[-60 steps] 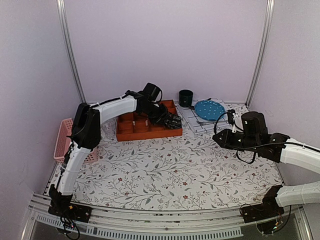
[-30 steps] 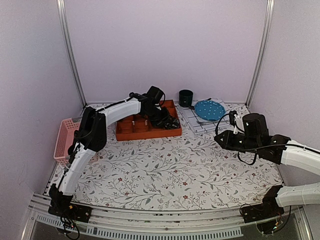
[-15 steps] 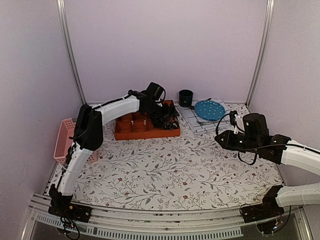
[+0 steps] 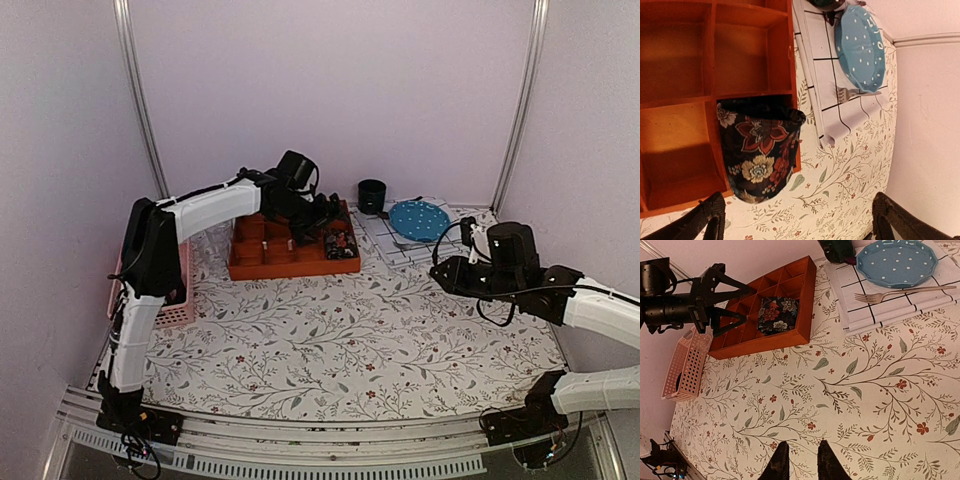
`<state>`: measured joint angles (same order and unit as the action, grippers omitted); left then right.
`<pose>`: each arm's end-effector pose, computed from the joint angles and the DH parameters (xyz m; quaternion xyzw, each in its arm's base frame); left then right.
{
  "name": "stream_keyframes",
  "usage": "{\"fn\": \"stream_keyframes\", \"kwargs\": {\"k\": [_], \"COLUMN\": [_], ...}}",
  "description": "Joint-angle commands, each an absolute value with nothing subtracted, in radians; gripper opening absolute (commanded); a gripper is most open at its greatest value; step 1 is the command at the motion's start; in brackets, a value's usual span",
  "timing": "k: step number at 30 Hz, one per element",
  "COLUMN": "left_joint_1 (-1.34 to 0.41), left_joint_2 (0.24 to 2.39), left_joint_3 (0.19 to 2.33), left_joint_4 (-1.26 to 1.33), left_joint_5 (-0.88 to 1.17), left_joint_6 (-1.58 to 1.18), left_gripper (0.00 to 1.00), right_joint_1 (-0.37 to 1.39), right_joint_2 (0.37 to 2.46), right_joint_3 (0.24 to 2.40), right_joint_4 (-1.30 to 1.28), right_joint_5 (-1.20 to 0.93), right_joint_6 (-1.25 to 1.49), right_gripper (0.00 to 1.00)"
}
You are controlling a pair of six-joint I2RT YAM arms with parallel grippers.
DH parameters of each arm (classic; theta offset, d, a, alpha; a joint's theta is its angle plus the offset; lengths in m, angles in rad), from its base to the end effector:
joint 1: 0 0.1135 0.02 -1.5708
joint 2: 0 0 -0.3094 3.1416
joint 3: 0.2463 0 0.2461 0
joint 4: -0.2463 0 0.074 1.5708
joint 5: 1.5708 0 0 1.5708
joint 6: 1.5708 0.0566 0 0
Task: Roll the ties
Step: Reset both arms
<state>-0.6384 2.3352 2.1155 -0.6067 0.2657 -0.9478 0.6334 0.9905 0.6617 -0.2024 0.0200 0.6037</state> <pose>0.4467 -0.3500 0.2488 -0.0947 0.9197 -0.3434 0.1650 0.1685 0.1223 0.2858 -0.0079 0.8679 0.2809 0.4097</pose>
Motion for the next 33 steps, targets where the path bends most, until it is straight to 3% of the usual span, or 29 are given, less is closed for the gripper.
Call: {"fn": "stream_keyframes", "kwargs": {"k": [1, 6, 9, 12, 17, 22, 26, 33], "left_joint_1": [-0.633, -0.62, -0.568, -0.495, -0.428, -0.427, -0.427, -0.426], "left_joint_2": [2.153, 1.856, 1.736, 1.652, 1.49, 1.341, 1.252, 1.191], "left_joint_3": [2.016, 1.706, 1.601, 1.552, 1.421, 1.234, 1.075, 0.98], "left_joint_4": [-0.524, -0.337, -0.338, -0.403, -0.407, -0.31, -0.193, -0.092], "left_joint_5": [0.22, -0.011, -0.124, -0.157, -0.284, -0.37, -0.33, -0.226], "left_joint_6": [-0.878, -0.73, -0.69, -0.642, -0.51, -0.426, -0.393, -0.369], "left_gripper": [1.0, 1.0, 1.0, 1.0, 1.0, 1.0, 1.0, 1.0], "right_joint_1": [0.627, 0.624, 0.603, 0.477, 0.202, 0.199, 0.202, 0.223], "right_joint_2": [0.982, 0.985, 0.981, 0.996, 0.975, 0.812, 0.742, 0.727], "right_joint_3": [0.711, 0.747, 0.769, 0.817, 0.856, 0.704, 0.606, 0.516], "right_joint_4": [-0.206, -0.207, -0.205, -0.23, -0.25, -0.088, 0.007, 0.07], "right_joint_5": [0.077, 0.214, 0.327, 0.282, 0.172, 0.303, 0.308, 0.244], "right_joint_6": [0.587, 0.612, 0.634, 0.654, 0.771, 0.723, 0.535, 0.382], "right_gripper": [0.28, 0.59, 0.81, 1.0, 1.0, 0.99, 1.0, 1.0]}}
